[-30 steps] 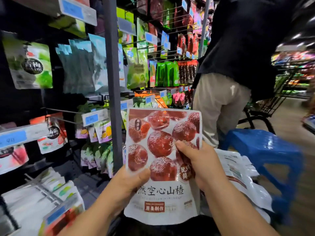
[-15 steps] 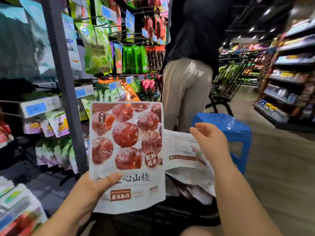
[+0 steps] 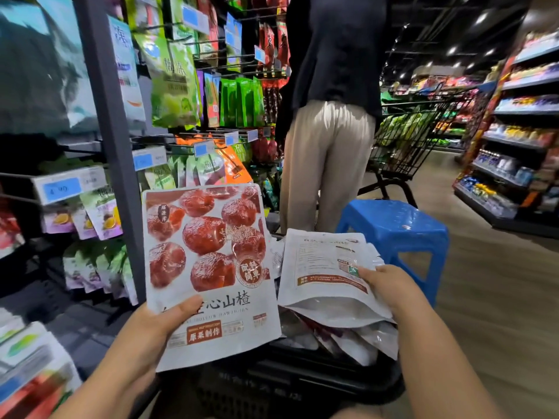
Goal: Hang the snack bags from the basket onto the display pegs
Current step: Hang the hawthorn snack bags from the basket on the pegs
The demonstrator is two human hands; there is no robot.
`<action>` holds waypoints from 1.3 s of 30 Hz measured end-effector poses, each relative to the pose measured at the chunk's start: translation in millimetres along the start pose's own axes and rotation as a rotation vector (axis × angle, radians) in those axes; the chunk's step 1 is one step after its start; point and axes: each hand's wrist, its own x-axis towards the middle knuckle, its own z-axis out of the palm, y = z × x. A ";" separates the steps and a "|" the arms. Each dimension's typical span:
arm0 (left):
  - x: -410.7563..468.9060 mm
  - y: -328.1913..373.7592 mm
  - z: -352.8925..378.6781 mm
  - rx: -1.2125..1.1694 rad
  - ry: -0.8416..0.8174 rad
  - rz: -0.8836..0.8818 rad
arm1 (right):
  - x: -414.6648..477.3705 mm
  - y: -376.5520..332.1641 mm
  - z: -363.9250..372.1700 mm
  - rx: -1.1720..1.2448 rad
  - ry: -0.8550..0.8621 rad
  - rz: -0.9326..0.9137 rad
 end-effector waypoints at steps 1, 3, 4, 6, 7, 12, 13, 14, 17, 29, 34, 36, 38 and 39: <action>1.1 0.6 -1.8 -0.014 0.013 0.007 | -2.0 -1.6 -0.7 0.020 0.015 -0.009; 2.7 2.3 -5.8 -0.050 0.059 0.012 | -4.6 -4.9 -1.8 0.091 0.029 -0.029; 3.8 2.9 -8.7 -0.053 0.075 0.010 | -5.8 -6.6 -2.4 0.156 0.032 -0.036; 5.1 4.0 -13.6 -0.055 0.091 0.017 | -10.1 -11.6 -4.5 0.300 0.040 -0.054; 5.6 4.5 -15.8 -0.049 0.105 0.021 | -11.0 -12.9 -5.5 0.354 0.050 -0.073; 5.5 13.6 -16.0 -0.046 0.161 0.020 | -13.7 -17.3 -5.0 0.428 0.103 -0.170; 4.9 16.0 -14.4 -0.042 0.157 0.013 | -14.8 -19.2 -3.8 0.441 0.091 -0.190; 3.8 18.3 -12.2 -0.041 0.150 0.006 | -17.7 -22.2 -2.2 0.456 0.072 -0.209; -0.2 24.8 -2.5 -0.025 0.141 -0.011 | -28.5 -33.6 3.9 0.447 0.004 -0.277; -24.0 33.3 15.8 0.010 0.083 -0.057 | -67.3 -65.7 35.9 0.375 -0.266 -0.367; -24.3 34.3 13.7 0.004 0.100 -0.037 | -73.4 -70.8 48.4 0.355 -0.234 -0.451; -24.0 32.3 11.7 -0.015 0.122 -0.027 | -73.7 -73.2 51.7 0.202 -0.133 -0.502; -24.7 29.8 11.5 -0.055 0.153 -0.020 | -76.6 -77.3 52.9 -0.043 0.029 -0.576; -24.8 29.0 11.6 -0.077 0.182 -0.013 | -79.1 -78.5 53.7 -0.161 0.121 -0.620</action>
